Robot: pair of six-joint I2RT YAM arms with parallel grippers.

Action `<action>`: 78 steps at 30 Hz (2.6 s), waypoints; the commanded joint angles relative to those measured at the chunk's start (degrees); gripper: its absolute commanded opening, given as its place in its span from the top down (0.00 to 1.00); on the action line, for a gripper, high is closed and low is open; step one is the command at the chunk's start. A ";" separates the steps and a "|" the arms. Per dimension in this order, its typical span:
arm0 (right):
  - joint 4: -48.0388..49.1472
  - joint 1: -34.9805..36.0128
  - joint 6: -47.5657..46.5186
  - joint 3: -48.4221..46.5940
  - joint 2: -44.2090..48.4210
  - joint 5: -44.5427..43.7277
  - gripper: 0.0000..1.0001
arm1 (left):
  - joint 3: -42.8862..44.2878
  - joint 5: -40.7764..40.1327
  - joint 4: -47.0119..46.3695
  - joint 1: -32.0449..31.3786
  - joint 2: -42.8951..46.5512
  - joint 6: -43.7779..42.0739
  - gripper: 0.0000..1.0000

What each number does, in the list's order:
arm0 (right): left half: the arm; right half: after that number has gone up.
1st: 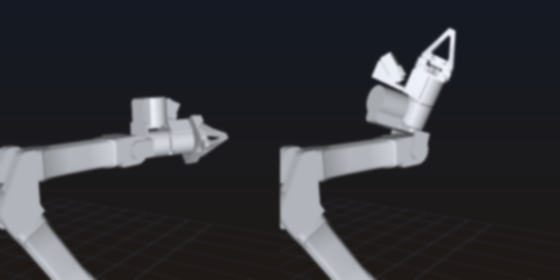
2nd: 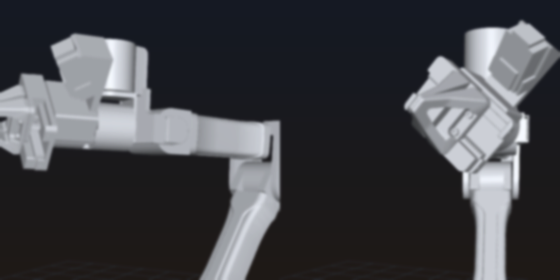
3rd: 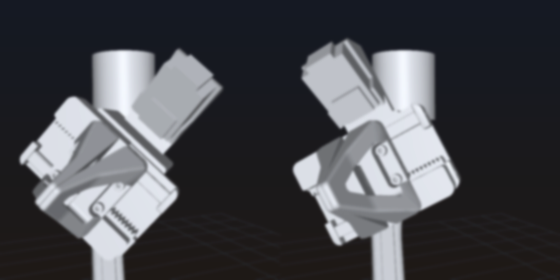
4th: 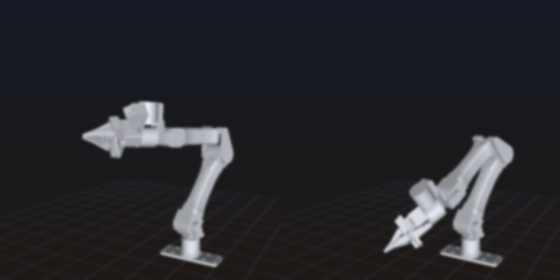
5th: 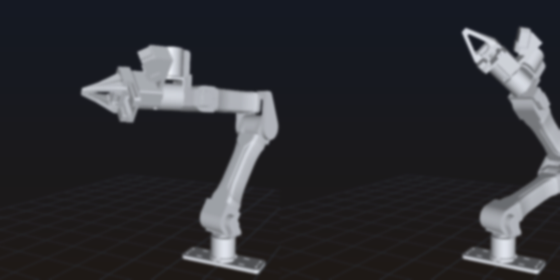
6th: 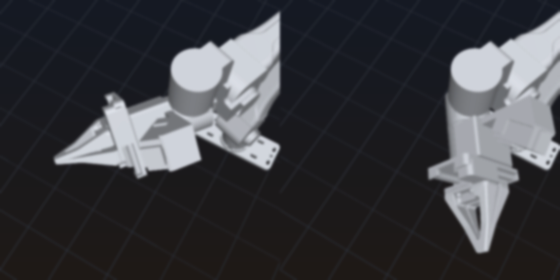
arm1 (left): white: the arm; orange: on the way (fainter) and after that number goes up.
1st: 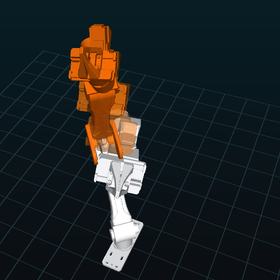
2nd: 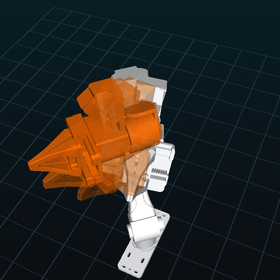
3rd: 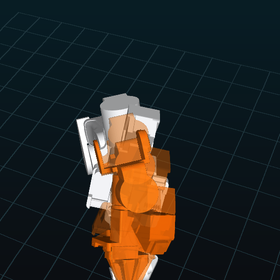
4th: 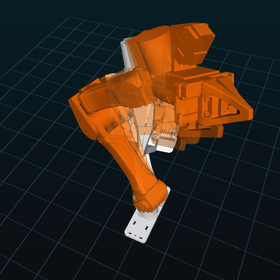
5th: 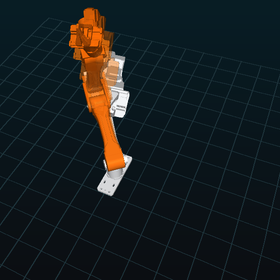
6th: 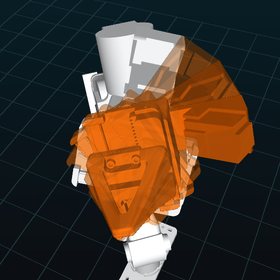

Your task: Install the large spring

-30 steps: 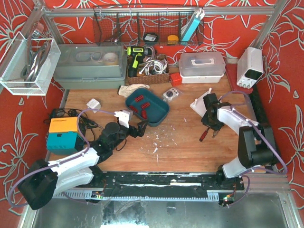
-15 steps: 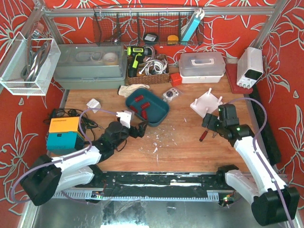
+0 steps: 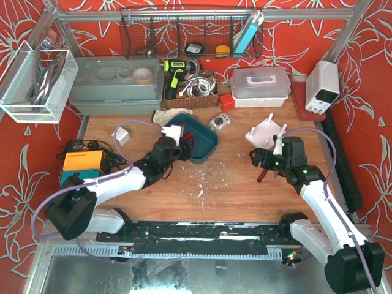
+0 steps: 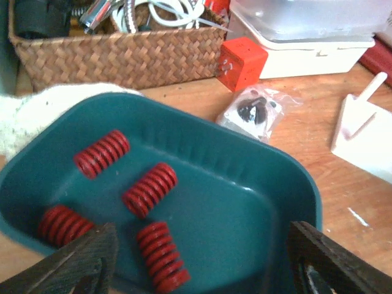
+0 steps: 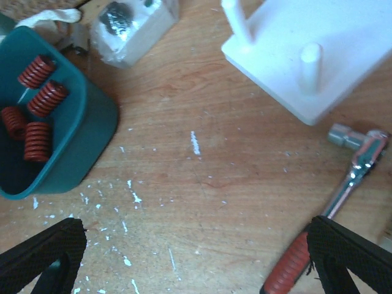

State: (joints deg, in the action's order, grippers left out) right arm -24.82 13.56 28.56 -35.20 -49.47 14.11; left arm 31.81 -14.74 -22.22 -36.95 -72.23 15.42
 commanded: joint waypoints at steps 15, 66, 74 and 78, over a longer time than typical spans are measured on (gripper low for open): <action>9.17 8.83 -3.70 -5.09 -6.67 -1.68 0.01 | 25.92 -2.58 15.47 6.60 -20.03 -9.68 0.42; 14.00 10.87 -3.69 0.39 -2.41 1.44 0.01 | 42.42 8.98 34.13 12.77 -44.70 -23.77 0.57; 14.29 10.87 -3.70 0.39 -2.95 1.58 0.01 | 41.63 11.23 32.68 12.82 -41.33 -22.98 0.77; 14.06 10.87 -3.85 0.30 -3.11 1.00 0.01 | 40.87 13.89 30.21 12.78 -37.90 -22.48 0.86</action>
State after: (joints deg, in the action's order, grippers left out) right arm -11.51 23.94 24.99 -35.46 -52.40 15.14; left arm 73.63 -4.05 8.93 -24.36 -114.89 -7.62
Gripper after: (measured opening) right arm 0.989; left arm 0.323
